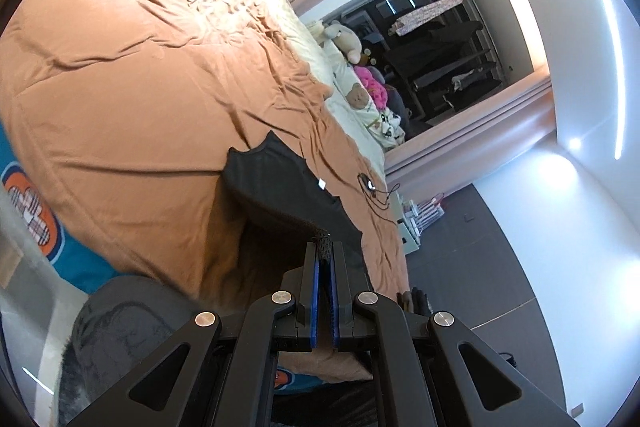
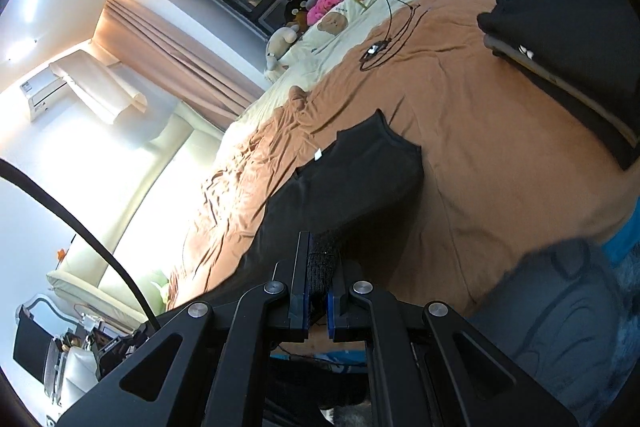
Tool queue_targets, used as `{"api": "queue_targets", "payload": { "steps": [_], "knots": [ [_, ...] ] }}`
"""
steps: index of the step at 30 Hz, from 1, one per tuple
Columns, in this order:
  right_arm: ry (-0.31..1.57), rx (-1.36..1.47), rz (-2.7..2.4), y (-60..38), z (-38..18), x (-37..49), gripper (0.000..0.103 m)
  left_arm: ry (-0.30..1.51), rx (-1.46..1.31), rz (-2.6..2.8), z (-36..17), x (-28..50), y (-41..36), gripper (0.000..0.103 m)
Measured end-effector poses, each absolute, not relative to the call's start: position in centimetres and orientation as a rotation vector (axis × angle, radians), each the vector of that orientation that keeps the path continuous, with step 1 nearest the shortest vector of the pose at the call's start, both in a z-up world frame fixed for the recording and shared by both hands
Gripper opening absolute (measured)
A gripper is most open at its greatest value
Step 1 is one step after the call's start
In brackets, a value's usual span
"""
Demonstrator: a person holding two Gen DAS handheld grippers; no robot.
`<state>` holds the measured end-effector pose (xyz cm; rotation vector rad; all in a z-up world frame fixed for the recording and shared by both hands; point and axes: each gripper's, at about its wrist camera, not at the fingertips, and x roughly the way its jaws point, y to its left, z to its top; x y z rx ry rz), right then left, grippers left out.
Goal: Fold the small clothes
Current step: 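Lift the hem with both grippers and fold it toward the collar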
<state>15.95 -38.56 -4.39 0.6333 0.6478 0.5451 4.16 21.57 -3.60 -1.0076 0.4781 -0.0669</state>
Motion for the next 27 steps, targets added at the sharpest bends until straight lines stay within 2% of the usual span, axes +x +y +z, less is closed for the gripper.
{"api": "queue_targets", "payload": {
  "steps": [27],
  "knots": [
    [0.689, 0.539, 0.494, -31.2, -1.6, 31.5, 0.002, 0.551, -1.032, 0.023, -4.0, 18.0, 26.2, 0.004]
  ]
}}
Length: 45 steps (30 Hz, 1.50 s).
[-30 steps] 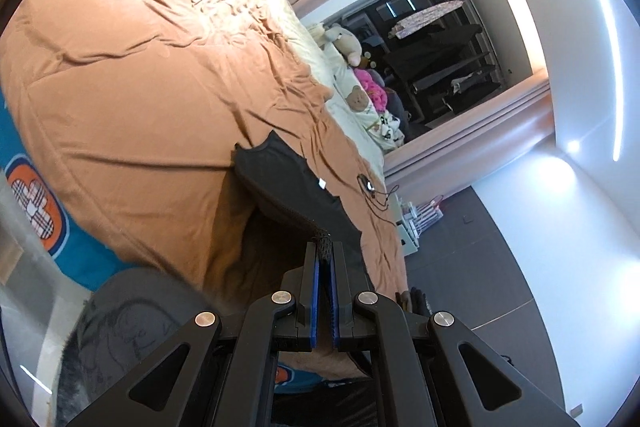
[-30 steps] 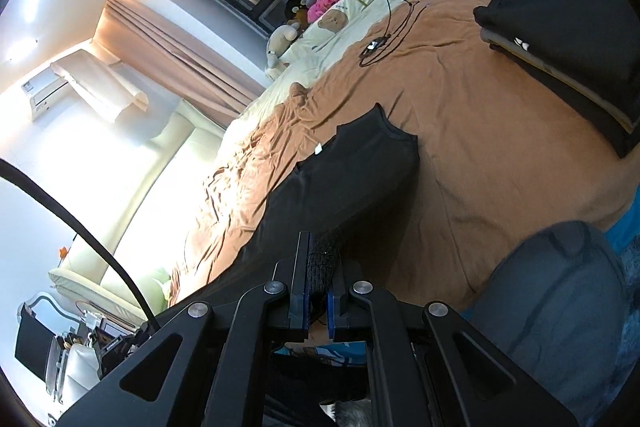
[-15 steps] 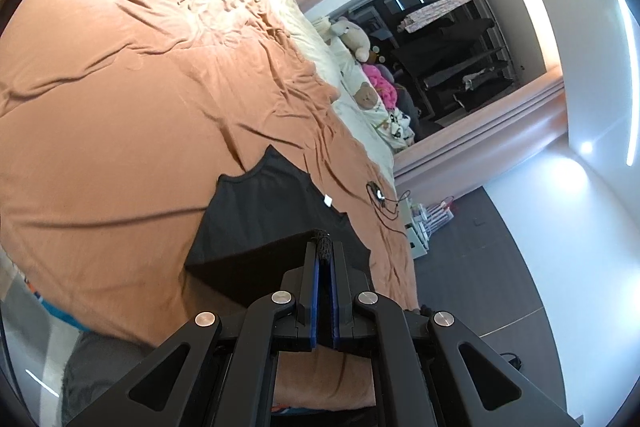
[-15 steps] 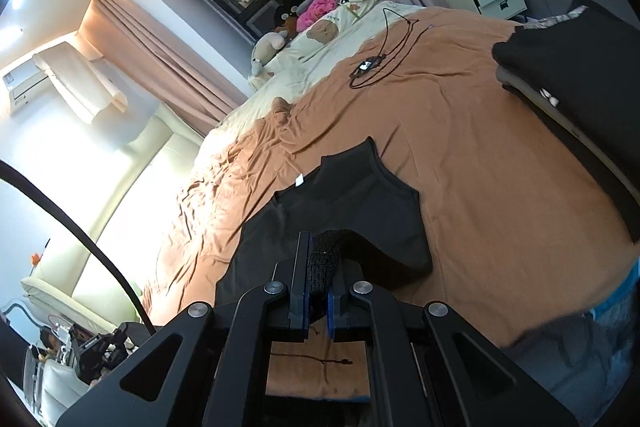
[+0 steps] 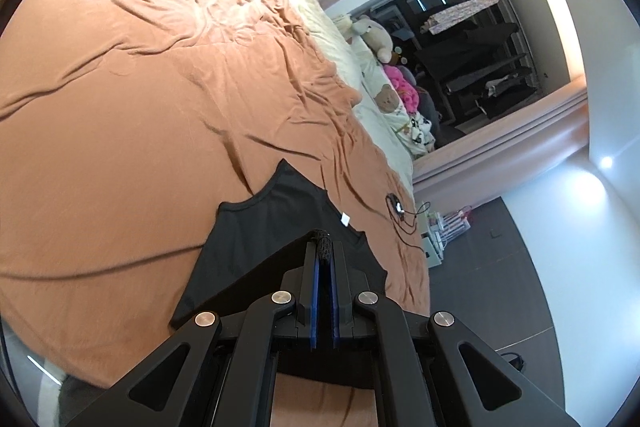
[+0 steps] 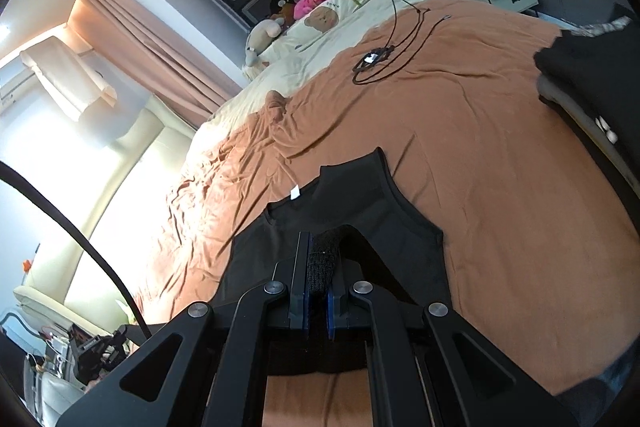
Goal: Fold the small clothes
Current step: 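Lift the hem with both grippers and fold it toward the collar, then open both grippers and release the folded hem onto the shirt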
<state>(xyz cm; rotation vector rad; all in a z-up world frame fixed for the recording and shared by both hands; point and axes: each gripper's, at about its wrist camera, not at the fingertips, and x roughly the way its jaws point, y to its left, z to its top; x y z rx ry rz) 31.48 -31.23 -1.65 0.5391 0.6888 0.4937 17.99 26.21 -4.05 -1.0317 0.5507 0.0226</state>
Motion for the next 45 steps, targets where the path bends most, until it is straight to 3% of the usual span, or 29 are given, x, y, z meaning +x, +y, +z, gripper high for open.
{"api": "queue_targets", "payload": {
  "steps": [39, 41, 42, 43, 45],
  "knots": [
    [0.913, 0.527, 0.429, -25.1, -7.5, 54.2, 0.004, 0.883, -0.828, 0.211, -11.6, 42.8, 29.4, 0.004],
    [0.912, 0.519, 0.454, -24.7, -7.6, 54.9, 0.008, 0.91, -0.821, 0.209, -12.3, 43.8, 29.7, 0.005],
    [0.905, 0.5, 0.465, -24.5, -7.6, 55.1, 0.019, 0.93, -0.83, 0.215, -12.8, 44.3, 30.0, 0.005],
    [0.901, 0.484, 0.462, -24.4, -7.6, 55.4, 0.041, 0.938, -0.835, 0.223, -13.0, 44.5, 30.2, 0.005],
    [0.873, 0.451, 0.459, -24.6, -7.4, 55.2, 0.075, 0.954, -0.827, 0.234, -13.2, 44.8, 30.4, 0.009]
  ]
}}
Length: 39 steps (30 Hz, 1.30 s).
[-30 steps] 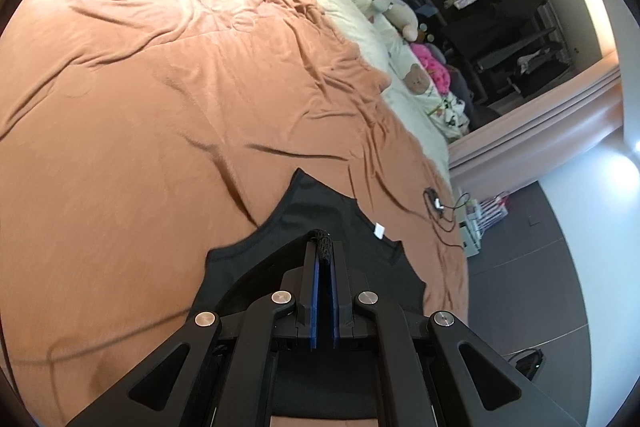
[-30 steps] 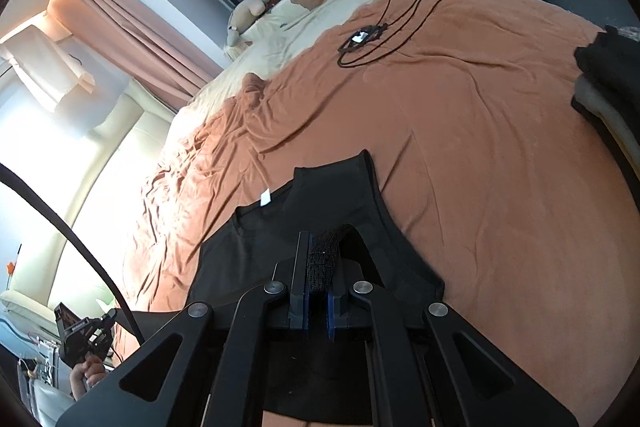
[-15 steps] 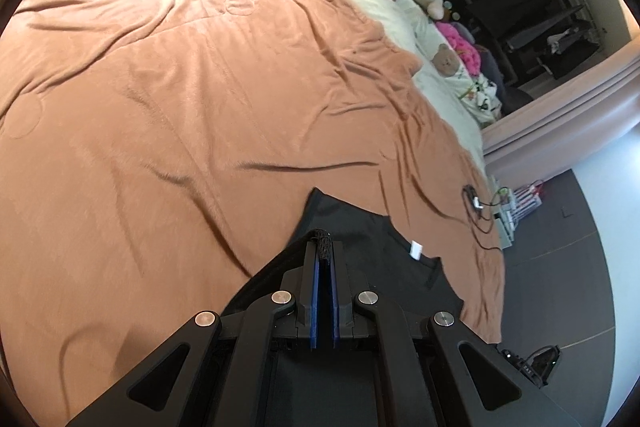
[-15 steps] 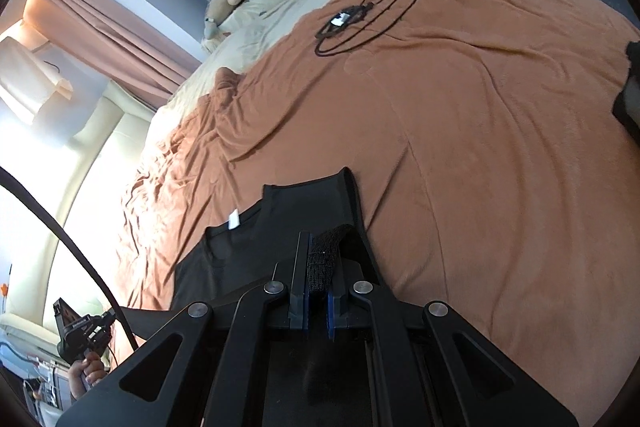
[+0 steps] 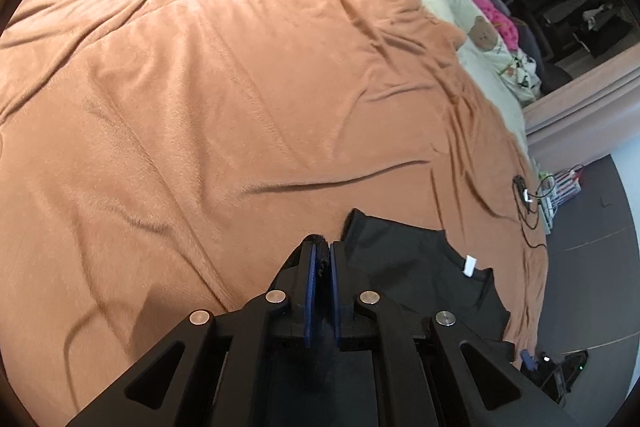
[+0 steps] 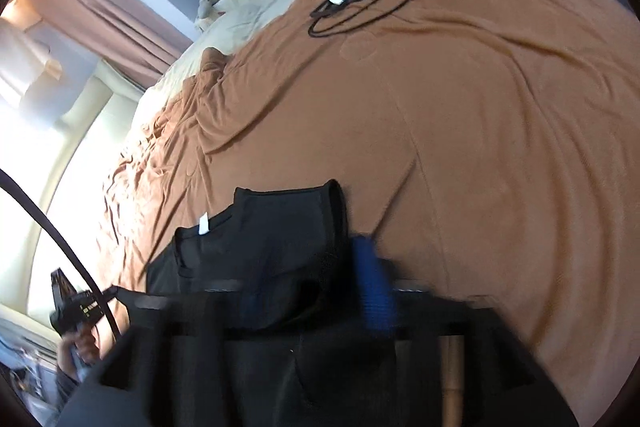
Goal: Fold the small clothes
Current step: 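Open both grippers and release the folded hem onto the shirt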
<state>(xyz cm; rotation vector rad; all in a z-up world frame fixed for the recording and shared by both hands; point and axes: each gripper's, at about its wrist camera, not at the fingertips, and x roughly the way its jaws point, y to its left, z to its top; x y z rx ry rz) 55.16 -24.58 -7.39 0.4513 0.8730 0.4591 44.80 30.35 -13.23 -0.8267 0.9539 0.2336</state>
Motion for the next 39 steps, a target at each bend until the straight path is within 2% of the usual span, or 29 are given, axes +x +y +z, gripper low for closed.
{"api": "queue_targets", "payload": {
  "steps": [1, 2, 4, 5, 10, 18, 31, 39],
  "knots": [
    [0.847, 0.433, 0.452, -24.7, -7.2, 54.9, 0.077, 0.961, -0.812, 0.24, -13.3, 44.7, 30.3, 0.016],
    [0.827, 0.415, 0.445, -24.8, -7.1, 54.6, 0.077, 0.966, -0.796, 0.245, -13.2, 44.6, 30.2, 0.03],
    [0.823, 0.364, 0.444, -24.7, -7.1, 54.4, 0.077, 0.97, -0.76, 0.252, -13.1, 44.2, 30.0, 0.049],
    [0.831, 0.34, 0.449, -24.6, -7.2, 54.4, 0.077, 0.973, -0.74, 0.256, -13.0, 44.1, 29.9, 0.055],
    [0.889, 0.149, 0.512, -21.7, -7.3, 53.7, 0.077, 1.033, -0.615, 0.271, -13.0, 43.2, 29.1, 0.065],
    [0.909, -0.211, 0.474, -16.7, -8.5, 50.9, 0.077, 1.134, -0.485, 0.253, -14.1, 42.4, 27.9, 0.066],
    [0.95, -0.378, 0.345, -14.6, -10.6, 52.0, 0.077, 1.233, -0.287, 0.25, -16.3, 44.4, 26.7, 0.066],
    [0.923, -0.32, 0.328, -14.8, -10.9, 55.3, 0.077, 1.238, -0.202, 0.249, -16.9, 48.3, 26.5, 0.066]
  ]
}}
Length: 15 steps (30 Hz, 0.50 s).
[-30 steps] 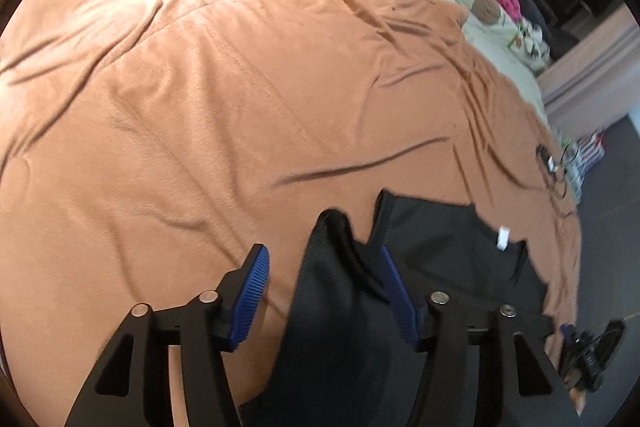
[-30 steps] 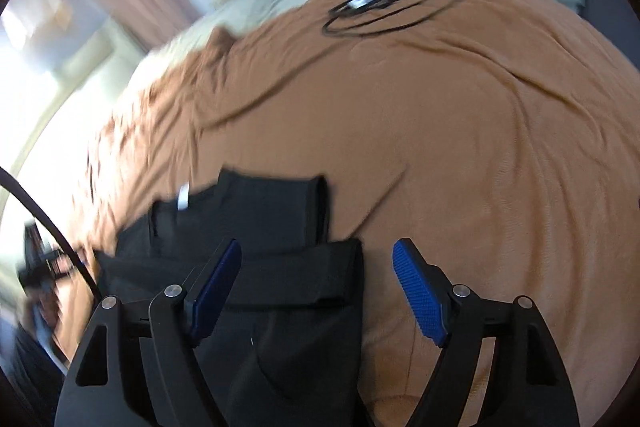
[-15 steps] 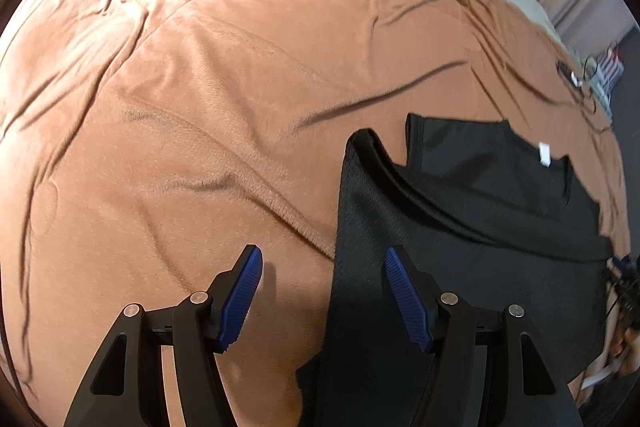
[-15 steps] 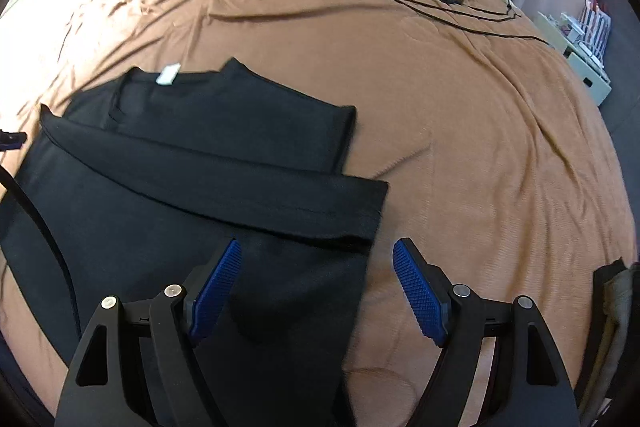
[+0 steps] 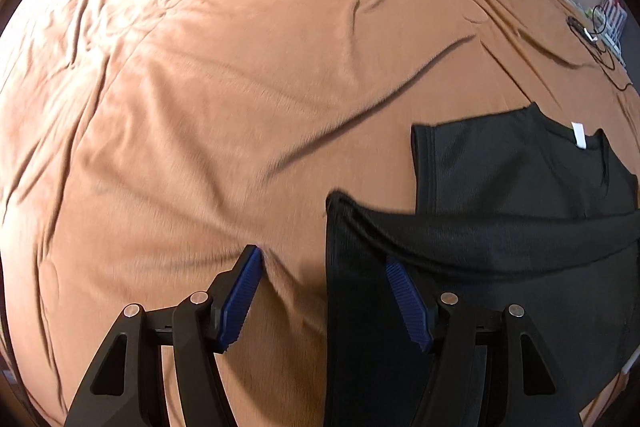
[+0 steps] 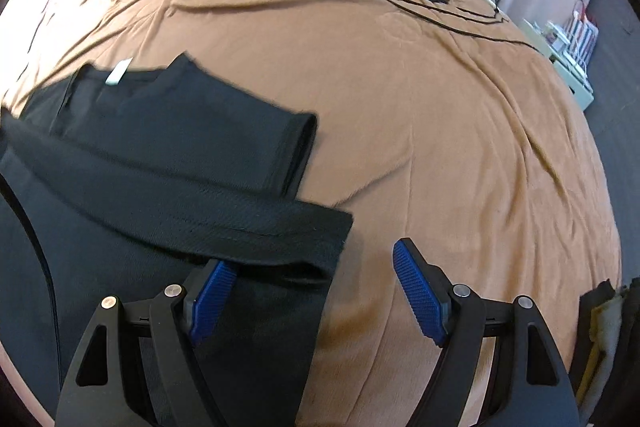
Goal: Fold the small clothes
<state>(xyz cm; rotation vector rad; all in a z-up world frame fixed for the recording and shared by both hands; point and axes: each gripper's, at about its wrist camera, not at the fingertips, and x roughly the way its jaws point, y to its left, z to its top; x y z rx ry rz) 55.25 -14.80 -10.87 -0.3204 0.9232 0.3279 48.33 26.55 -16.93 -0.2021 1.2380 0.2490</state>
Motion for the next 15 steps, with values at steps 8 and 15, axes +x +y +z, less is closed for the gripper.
{"api": "queue_targets", "payload": {
  "steps": [8, 15],
  "knots": [
    [0.889, -0.242, 0.255, -15.6, -11.2, 59.0, 0.077, 1.217, -0.177, 0.265, -17.2, 51.5, 27.5, 0.066],
    [0.905, -0.095, 0.279, -17.7, -11.3, 59.6, 0.077, 1.161, -0.247, 0.212, -16.4, 52.3, 28.1, 0.058]
  ]
}}
